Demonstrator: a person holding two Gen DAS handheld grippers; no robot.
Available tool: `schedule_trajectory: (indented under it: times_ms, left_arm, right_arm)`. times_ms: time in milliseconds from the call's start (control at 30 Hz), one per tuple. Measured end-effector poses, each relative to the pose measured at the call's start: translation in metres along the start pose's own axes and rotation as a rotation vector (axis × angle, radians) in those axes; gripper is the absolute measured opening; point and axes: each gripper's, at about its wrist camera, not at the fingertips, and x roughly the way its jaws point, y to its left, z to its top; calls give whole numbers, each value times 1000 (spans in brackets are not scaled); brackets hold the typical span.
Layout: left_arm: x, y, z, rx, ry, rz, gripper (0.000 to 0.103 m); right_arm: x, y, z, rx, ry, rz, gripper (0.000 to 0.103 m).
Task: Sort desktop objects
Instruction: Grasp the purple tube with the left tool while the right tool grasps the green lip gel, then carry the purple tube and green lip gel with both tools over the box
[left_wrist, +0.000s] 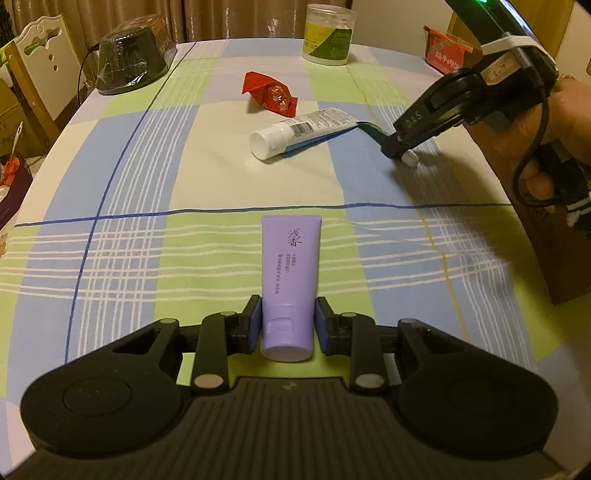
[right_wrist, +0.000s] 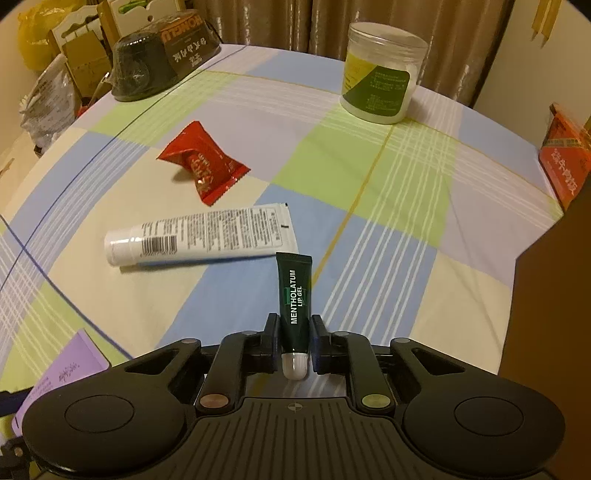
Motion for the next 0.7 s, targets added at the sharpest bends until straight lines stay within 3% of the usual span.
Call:
schedule_trajectory:
  times_ms: [700]
  left_arm:
    - [-47,21,-14,49,-50,12,25]
  right_arm:
    - [-98,42,-63,131,-89,53,14]
